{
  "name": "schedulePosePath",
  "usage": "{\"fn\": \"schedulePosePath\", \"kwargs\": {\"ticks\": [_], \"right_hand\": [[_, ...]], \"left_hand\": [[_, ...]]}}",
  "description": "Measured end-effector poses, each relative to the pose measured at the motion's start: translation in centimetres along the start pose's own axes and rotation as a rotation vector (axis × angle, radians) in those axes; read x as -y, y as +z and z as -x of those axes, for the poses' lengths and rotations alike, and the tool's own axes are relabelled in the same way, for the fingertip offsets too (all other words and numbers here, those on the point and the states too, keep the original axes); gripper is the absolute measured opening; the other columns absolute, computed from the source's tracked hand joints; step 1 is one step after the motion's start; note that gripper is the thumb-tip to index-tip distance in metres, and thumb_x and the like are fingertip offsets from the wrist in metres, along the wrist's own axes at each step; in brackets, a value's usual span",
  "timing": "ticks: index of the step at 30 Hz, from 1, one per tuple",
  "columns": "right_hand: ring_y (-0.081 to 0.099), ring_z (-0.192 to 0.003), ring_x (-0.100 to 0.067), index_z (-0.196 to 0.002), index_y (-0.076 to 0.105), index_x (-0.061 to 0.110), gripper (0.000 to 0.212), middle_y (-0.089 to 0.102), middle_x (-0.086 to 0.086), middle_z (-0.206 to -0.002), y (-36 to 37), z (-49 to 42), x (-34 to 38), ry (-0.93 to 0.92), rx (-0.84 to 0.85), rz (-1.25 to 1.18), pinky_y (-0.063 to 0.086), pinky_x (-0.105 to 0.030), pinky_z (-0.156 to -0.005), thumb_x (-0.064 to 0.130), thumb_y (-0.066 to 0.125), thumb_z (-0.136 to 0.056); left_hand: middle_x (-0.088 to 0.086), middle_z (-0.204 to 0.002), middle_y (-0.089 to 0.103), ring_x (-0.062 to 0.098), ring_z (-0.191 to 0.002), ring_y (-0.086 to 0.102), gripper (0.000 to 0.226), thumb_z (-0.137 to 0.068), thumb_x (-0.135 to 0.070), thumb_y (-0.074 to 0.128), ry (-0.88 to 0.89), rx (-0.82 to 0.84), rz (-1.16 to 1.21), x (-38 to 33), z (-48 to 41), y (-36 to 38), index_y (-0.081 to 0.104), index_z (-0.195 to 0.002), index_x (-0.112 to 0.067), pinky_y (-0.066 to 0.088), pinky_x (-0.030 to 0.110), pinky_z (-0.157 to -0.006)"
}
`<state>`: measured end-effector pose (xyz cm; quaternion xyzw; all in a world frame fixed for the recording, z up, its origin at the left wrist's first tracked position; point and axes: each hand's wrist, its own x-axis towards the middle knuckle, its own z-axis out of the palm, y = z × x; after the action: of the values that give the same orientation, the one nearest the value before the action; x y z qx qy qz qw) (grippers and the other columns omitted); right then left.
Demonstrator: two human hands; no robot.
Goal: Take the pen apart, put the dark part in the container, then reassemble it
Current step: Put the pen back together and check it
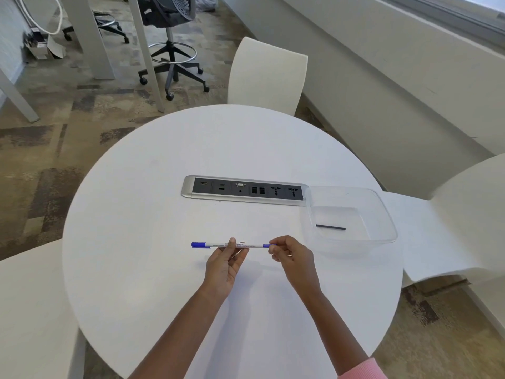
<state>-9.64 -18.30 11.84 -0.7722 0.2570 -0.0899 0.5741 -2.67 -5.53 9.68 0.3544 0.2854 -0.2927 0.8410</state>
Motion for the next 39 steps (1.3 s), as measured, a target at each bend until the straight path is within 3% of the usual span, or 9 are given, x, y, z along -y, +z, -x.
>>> {"fn": "schedulePosePath", "kwargs": {"ticks": [5, 7, 11, 16, 21, 27, 31, 35, 39], "right_hand": [[0.060, -0.062, -0.002, -0.089, 0.058, 0.022, 0.007, 0.064, 0.003, -0.072, 0.2, 0.2, -0.1, 0.004, -0.012, -0.002, 0.046, -0.009, -0.061, 0.015, 0.055, -0.088], [0.060, -0.066, -0.006, -0.093, 0.056, 0.023, 0.014, 0.061, 0.005, -0.073, 0.2, 0.3, -0.1, -0.006, -0.002, 0.024, 0.046, -0.009, -0.061, 0.010, 0.056, -0.087], [0.057, -0.062, 0.001, -0.085, 0.060, 0.018, 0.018, 0.061, 0.007, -0.071, 0.2, 0.3, -0.1, -0.010, -0.005, 0.063, 0.045, -0.007, -0.059, 0.001, 0.055, -0.084], [0.059, -0.067, -0.012, -0.083, 0.061, 0.017, 0.008, 0.062, 0.006, -0.071, 0.1, 0.3, 0.0, -0.001, -0.022, 0.028, 0.044, -0.009, -0.059, 0.012, 0.055, -0.088], [0.058, -0.065, -0.003, -0.083, 0.060, 0.021, 0.018, 0.062, 0.008, -0.073, 0.2, 0.5, -0.1, -0.019, -0.021, 0.074, 0.045, -0.008, -0.061, 0.003, 0.057, -0.084], [0.062, -0.076, -0.022, -0.073, 0.058, 0.028, 0.028, 0.065, -0.006, -0.080, 0.1, 0.5, 0.1, -0.007, -0.061, 0.047, 0.046, -0.015, -0.064, 0.002, 0.055, -0.084], [0.061, -0.079, -0.023, -0.080, 0.062, 0.019, 0.017, 0.065, -0.003, -0.081, 0.3, 0.8, -0.1, -0.013, -0.023, 0.115, 0.049, -0.027, -0.072, 0.003, 0.056, -0.085], [0.057, -0.071, -0.011, -0.081, 0.063, 0.013, 0.009, 0.060, 0.007, -0.071, 0.8, 1.2, -0.3, -0.075, 0.004, 0.211, 0.045, -0.020, -0.067, 0.009, 0.056, -0.086], [0.054, -0.066, -0.019, -0.074, 0.061, 0.008, 0.020, 0.057, 0.000, -0.066, 0.7, 1.1, -0.4, -0.060, 0.000, 0.277, 0.044, -0.030, -0.064, 0.015, 0.051, -0.090]], "left_hand": [[0.006, -0.056, 0.069, 0.013, -0.054, 0.069, 0.013, -0.090, -0.006, 0.053, 0.000, 0.005, -0.009, 0.0, 0.1, -0.1, 0.059, -0.080, 0.001, 0.058, 0.022, -0.056], [0.006, -0.055, 0.069, 0.013, -0.054, 0.069, 0.013, -0.090, -0.006, 0.053, 0.002, 0.003, -0.005, -0.1, 0.0, -0.2, 0.058, -0.080, 0.001, 0.058, 0.021, -0.055], [0.006, -0.057, 0.069, 0.013, -0.054, 0.069, 0.012, -0.090, -0.006, 0.053, 0.000, 0.005, -0.006, 0.0, 0.0, -0.3, 0.059, -0.081, 0.000, 0.058, 0.021, -0.056], [0.012, -0.078, 0.063, 0.017, -0.065, 0.068, 0.013, -0.090, -0.006, 0.053, -0.002, -0.003, -0.021, 0.1, 0.2, -0.1, 0.058, -0.081, 0.001, 0.058, 0.023, -0.060], [0.011, -0.067, 0.068, 0.014, -0.054, 0.069, 0.013, -0.090, -0.006, 0.053, -0.009, -0.001, -0.009, 0.0, 0.4, -0.1, 0.058, -0.080, 0.001, 0.058, 0.022, -0.056], [0.005, -0.059, 0.069, 0.012, -0.052, 0.069, 0.015, -0.090, -0.009, 0.054, -0.022, 0.007, -0.040, 0.3, 0.9, 0.1, 0.059, -0.079, 0.000, 0.057, 0.021, -0.053], [0.008, -0.077, 0.064, 0.014, -0.059, 0.068, 0.010, -0.090, -0.006, 0.053, -0.039, 0.028, -0.102, 1.0, 1.1, 0.3, 0.060, -0.084, 0.000, 0.057, 0.021, -0.054], [0.007, -0.064, 0.070, 0.014, -0.059, 0.070, 0.009, -0.090, -0.004, 0.053, -0.059, 0.097, -0.143, 1.5, 1.2, 0.3, 0.059, -0.089, 0.002, 0.057, 0.020, -0.056], [0.007, -0.063, 0.070, 0.013, -0.060, 0.070, 0.008, -0.089, -0.004, 0.054, -0.053, 0.119, -0.180, 1.6, 1.3, 0.3, 0.059, -0.088, 0.002, 0.058, 0.020, -0.058]]}}
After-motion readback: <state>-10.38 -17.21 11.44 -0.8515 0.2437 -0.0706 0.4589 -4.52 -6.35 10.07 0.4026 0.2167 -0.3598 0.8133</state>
